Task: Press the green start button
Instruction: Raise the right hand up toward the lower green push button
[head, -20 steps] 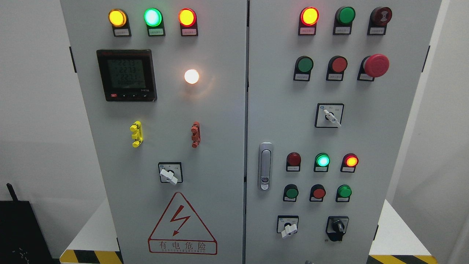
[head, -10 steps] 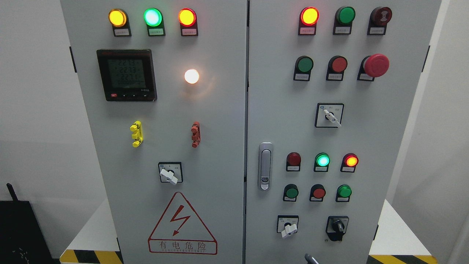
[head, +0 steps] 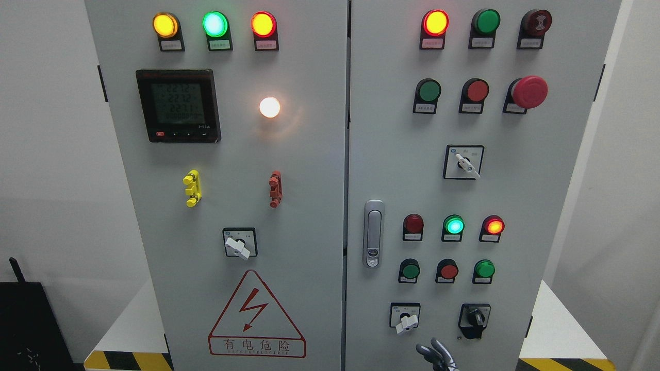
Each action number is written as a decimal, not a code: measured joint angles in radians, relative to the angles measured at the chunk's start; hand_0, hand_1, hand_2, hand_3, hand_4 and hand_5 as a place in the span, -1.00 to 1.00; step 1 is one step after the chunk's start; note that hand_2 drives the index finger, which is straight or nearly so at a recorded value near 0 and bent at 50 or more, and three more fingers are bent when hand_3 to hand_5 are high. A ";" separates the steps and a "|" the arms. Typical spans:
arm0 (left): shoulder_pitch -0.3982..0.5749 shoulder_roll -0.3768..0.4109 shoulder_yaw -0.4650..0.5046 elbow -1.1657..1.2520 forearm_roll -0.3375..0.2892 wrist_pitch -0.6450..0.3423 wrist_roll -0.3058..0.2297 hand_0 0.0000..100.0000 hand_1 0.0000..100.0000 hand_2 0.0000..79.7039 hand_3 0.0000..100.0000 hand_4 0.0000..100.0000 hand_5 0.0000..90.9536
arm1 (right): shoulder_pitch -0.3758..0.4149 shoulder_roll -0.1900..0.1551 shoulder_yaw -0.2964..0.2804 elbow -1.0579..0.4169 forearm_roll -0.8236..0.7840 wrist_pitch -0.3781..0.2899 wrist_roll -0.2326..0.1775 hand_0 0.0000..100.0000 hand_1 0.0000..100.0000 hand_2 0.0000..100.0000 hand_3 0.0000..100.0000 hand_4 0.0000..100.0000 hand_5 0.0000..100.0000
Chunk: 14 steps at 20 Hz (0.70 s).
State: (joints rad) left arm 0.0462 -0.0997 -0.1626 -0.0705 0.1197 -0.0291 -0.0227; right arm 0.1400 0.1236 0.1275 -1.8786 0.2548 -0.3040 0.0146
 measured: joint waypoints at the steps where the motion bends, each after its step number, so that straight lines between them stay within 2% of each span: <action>1: 0.000 0.000 0.000 0.000 0.000 0.000 0.000 -0.76 0.11 -1.00 -1.00 -1.00 -1.00 | -0.009 0.000 -0.005 0.001 0.023 -0.001 -0.002 -0.91 -0.59 -1.00 0.01 -0.03 -0.20; 5: 0.000 0.000 0.000 0.000 0.000 0.000 0.000 -0.76 0.11 -1.00 -1.00 -1.00 -1.00 | -0.036 0.001 -0.027 0.006 0.128 -0.011 -0.007 -0.91 -0.61 -1.00 0.11 0.07 -0.03; 10: 0.000 0.000 0.000 0.000 0.000 0.000 0.000 -0.76 0.11 -1.00 -1.00 -1.00 -1.00 | -0.071 0.003 -0.063 0.010 0.256 -0.016 -0.011 -0.90 -0.60 -1.00 0.18 0.14 0.08; 14: 0.000 0.000 0.000 0.000 0.000 0.000 0.000 -0.76 0.11 -1.00 -1.00 -1.00 -1.00 | -0.106 0.003 -0.087 0.019 0.378 -0.030 -0.031 -0.89 -0.60 -1.00 0.27 0.21 0.19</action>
State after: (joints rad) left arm 0.0462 -0.0997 -0.1626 -0.0705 0.1197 -0.0291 -0.0227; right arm 0.0342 0.1268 0.0401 -1.8600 0.6324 -0.3343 -0.0169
